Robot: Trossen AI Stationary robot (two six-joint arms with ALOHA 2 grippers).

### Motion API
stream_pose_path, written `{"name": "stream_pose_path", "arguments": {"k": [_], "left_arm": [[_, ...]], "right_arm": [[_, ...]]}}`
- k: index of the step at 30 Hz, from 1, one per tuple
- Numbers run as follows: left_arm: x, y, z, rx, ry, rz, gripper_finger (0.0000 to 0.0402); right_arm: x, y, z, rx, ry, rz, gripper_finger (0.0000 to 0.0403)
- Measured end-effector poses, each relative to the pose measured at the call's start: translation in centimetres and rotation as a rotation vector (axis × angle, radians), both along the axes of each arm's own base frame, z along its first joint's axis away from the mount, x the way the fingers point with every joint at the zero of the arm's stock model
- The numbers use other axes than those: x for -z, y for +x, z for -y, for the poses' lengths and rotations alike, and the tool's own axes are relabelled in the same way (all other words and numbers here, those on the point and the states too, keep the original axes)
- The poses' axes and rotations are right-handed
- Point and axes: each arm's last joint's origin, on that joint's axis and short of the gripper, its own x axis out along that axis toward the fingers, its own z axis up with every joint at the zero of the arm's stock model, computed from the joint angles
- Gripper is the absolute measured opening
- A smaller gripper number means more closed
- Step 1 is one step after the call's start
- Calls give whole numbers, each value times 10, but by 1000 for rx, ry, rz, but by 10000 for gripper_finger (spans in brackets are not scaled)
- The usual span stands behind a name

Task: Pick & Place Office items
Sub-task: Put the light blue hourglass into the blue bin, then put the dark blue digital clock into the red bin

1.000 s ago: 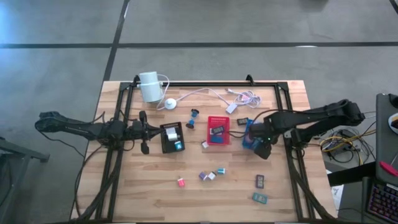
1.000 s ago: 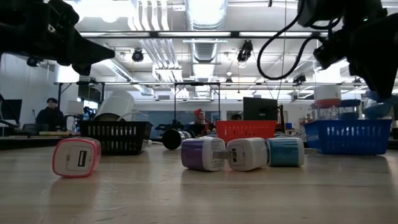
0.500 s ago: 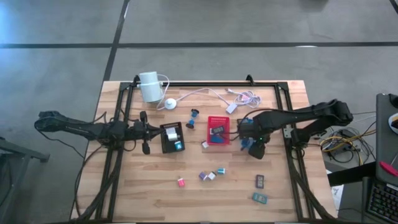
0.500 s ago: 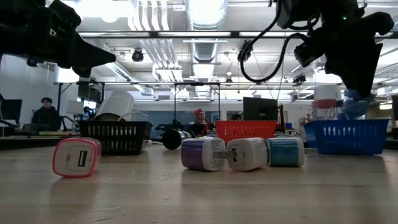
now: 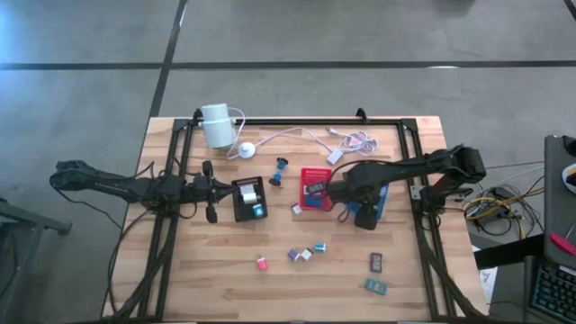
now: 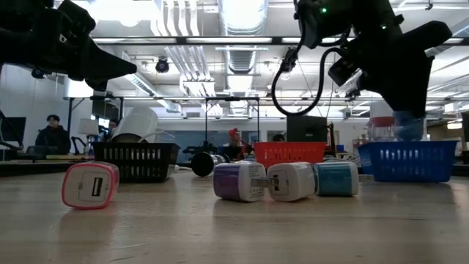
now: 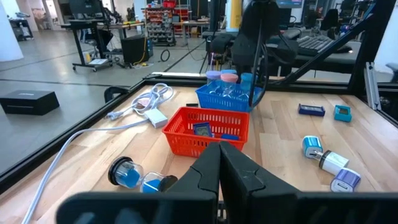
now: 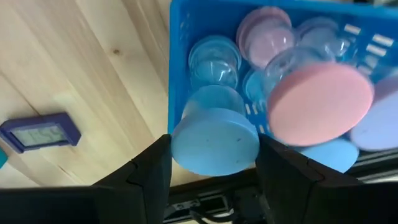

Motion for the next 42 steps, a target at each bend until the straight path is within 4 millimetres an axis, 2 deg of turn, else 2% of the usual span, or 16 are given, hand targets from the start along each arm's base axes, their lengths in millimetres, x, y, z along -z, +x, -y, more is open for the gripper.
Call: {"name": "stream_pose_path", "arguments": {"k": [4, 14, 22, 25, 29, 35, 38, 42], "left_arm": [[0, 0, 0, 0, 0, -1, 14], [0, 0, 0, 1, 0, -2, 14], [0, 0, 0, 0, 0, -2, 14], [0, 0, 0, 0, 0, -3, 14], [0, 0, 0, 1, 5, -3, 14], [0, 0, 0, 11, 78, -10, 13], [-1, 0, 0, 11, 83, -9, 7], [-5, -1, 1, 35, 94, 32, 4]], "right_arm": [[-3, 2, 0, -34, -7, 33, 203], [-13, -7, 2, -45, -55, 95, 266], [-19, -11, 3, -45, -62, 120, 286], [-29, -16, 3, -42, -90, 166, 287], [-60, -26, 2, -82, -248, 436, 276], [-109, -59, -3, -146, -264, 1127, 248], [-115, -81, -1, -164, -278, 1374, 224], [-100, -109, 2, -176, -272, 1507, 176]]}}
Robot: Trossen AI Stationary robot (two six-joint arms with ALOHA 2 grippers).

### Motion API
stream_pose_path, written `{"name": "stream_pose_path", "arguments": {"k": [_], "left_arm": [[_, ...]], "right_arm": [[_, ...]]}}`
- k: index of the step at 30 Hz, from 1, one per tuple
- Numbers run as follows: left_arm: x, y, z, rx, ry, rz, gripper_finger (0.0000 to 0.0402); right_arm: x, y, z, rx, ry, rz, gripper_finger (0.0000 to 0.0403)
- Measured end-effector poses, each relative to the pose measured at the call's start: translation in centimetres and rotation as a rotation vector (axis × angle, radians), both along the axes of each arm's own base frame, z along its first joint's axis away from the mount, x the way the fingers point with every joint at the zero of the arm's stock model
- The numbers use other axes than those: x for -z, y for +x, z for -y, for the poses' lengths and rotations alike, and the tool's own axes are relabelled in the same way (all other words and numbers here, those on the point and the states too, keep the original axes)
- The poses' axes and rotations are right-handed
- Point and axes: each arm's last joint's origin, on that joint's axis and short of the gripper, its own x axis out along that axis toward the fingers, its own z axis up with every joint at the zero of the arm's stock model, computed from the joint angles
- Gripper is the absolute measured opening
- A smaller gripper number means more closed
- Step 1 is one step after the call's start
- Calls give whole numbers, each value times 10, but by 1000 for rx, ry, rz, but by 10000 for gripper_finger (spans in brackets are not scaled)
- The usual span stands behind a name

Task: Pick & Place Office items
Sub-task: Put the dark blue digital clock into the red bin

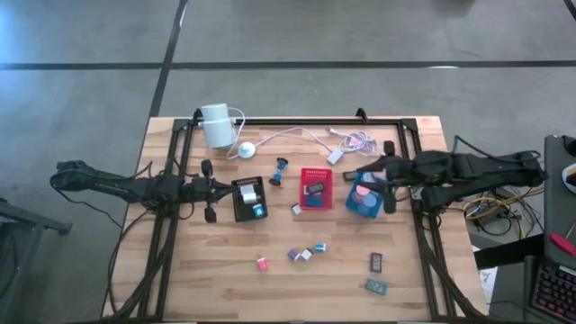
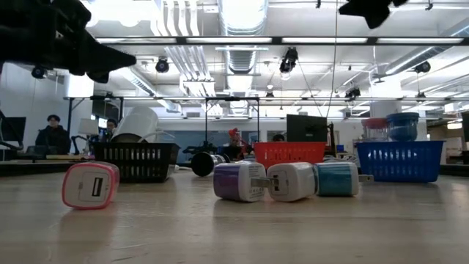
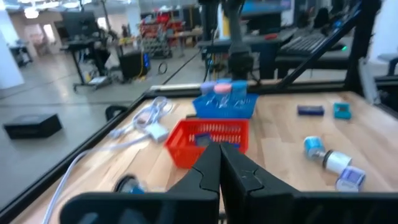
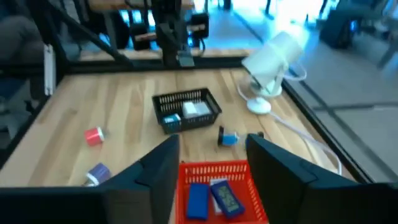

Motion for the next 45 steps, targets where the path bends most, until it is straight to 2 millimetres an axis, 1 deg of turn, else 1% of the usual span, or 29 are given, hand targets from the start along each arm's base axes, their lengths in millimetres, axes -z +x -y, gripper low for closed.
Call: {"name": "stream_pose_path", "arguments": {"k": [3, 9, 12, 15, 20, 25, 35, 40, 45], "left_arm": [[-4, -2, 0, 19, 1, 39, 6], [-8, -5, 0, 32, -4, 73, 3], [-7, -5, 0, 32, -4, 62, 2], [-7, -5, 0, 32, -4, 64, 2], [-7, -6, 0, 24, -7, 66, 1], [-6, -6, -1, 16, -5, 53, 1], [-4, -7, -1, -13, -28, 39, 4], [-3, -7, -4, -88, -45, 31, 2], [-2, -7, -4, -101, -36, 25, 6]], "right_arm": [[16, -15, 2, -11, -5, 86, 133], [52, -36, 4, -47, -29, 230, 54], [64, -45, 3, -95, -6, 298, 28], [77, -53, 3, -139, 20, 333, 13], [92, -64, 5, -124, 69, 392, 9], [104, -69, 7, -65, 96, 434, 8], [134, -59, 6, -42, 90, 338, 8], [137, -58, 6, -43, 74, 336, 8], [151, -55, 6, -27, 77, 304, 8]]}}
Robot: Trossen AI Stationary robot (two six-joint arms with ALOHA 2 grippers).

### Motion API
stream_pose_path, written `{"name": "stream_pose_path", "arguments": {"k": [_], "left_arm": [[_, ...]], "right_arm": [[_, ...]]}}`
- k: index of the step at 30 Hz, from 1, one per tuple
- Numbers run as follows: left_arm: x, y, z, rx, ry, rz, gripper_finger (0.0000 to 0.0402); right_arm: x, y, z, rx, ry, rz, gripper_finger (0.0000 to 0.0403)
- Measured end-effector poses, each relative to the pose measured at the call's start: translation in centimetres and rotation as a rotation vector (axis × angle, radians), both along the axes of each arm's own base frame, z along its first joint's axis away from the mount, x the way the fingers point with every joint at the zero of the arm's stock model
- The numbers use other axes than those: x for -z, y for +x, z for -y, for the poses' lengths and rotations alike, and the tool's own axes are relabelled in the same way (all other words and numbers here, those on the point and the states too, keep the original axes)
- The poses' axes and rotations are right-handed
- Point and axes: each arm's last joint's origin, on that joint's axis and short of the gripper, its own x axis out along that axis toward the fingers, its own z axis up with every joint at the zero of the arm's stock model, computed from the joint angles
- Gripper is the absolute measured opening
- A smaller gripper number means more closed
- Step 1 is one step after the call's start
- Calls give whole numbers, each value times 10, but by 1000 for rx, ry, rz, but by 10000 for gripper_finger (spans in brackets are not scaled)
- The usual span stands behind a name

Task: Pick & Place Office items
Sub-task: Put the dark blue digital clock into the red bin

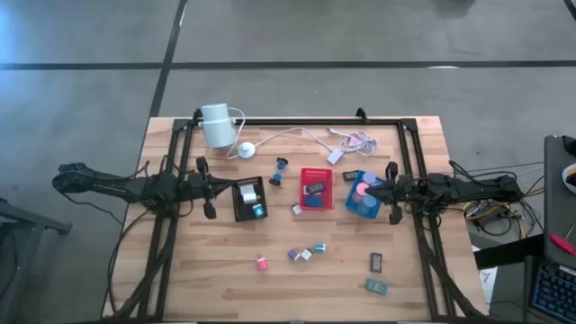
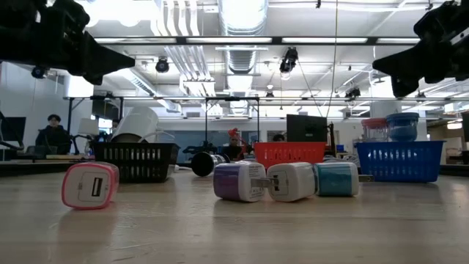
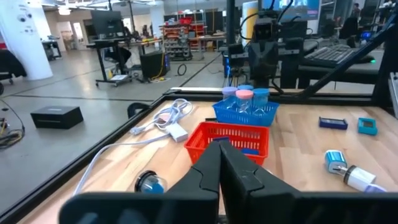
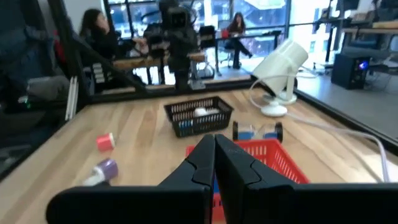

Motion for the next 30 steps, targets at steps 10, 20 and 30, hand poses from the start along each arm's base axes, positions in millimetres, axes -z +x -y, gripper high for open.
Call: {"name": "stream_pose_path", "arguments": {"k": [10, 20, 30], "left_arm": [[2, 0, 0, 0, 6, -18, 6], [3, 0, 0, 2, 37, -41, 10], [2, 0, 0, 5, 31, -30, 13]], "right_arm": [[1, 1, 0, 12, 5, 10, 8], [1, 2, 1, 36, -24, 12, 8], [3, 4, 1, 38, -1, -13, 8]]}}
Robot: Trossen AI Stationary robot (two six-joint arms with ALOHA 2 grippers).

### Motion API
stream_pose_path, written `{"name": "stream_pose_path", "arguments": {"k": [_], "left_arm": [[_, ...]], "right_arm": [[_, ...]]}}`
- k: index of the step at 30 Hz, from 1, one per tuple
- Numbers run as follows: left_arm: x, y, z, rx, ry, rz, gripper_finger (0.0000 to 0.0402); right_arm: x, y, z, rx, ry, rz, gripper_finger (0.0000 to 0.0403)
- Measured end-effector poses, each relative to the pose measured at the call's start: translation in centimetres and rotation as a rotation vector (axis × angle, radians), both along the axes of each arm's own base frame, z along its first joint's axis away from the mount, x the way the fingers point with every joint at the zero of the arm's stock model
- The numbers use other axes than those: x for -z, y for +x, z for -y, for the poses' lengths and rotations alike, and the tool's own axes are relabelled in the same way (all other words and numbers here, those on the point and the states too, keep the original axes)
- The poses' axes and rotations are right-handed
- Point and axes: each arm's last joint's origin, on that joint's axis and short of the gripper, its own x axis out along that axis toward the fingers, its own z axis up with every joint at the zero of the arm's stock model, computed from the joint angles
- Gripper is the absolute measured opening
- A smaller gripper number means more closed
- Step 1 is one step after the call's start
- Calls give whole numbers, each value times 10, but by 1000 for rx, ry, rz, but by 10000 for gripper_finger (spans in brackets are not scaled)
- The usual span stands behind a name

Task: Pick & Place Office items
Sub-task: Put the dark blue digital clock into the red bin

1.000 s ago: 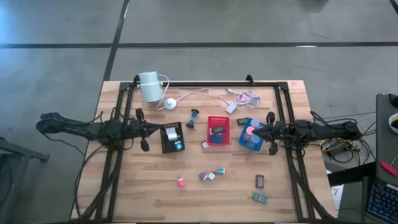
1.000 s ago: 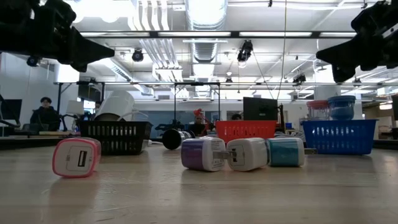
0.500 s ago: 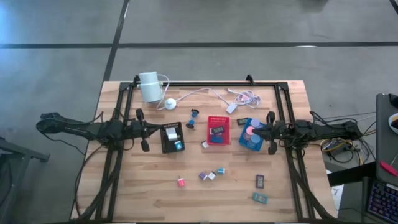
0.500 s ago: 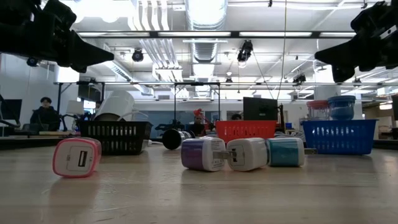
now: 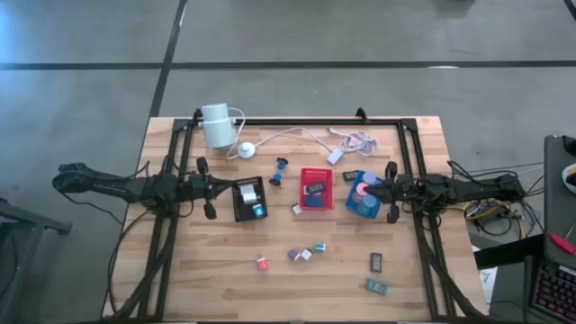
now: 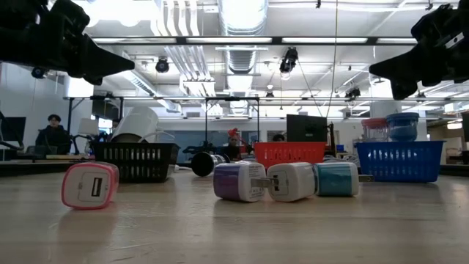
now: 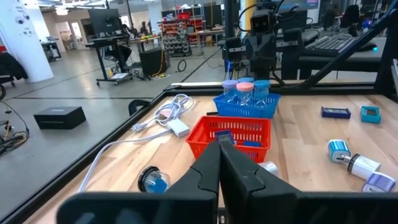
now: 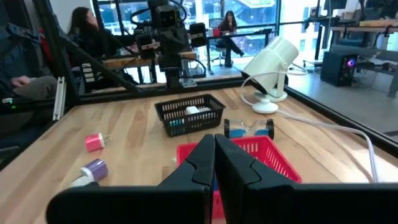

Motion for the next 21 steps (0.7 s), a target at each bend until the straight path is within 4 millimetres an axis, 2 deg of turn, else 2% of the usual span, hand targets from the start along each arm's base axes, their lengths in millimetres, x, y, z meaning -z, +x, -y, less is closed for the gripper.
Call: {"name": "stream_pose_path", "arguments": {"k": [4, 9, 12, 17, 21], "left_arm": [[0, 0, 0, 1, -4, 1, 11], [0, 0, 0, 1, -4, 1, 11], [0, 0, 0, 1, -4, 1, 13], [0, 0, 0, 1, -2, 1, 12], [-1, 0, 0, 3, 25, -1, 12]], "right_arm": [[-4, 1, 0, 4, 55, 5, 8], [-29, 4, -1, 1, 100, 0, 8], [-47, 9, -2, 0, 136, -60, 8], [-74, 25, -6, 22, 234, -272, 8], [-92, 41, -18, 20, 290, -493, 8]]}}
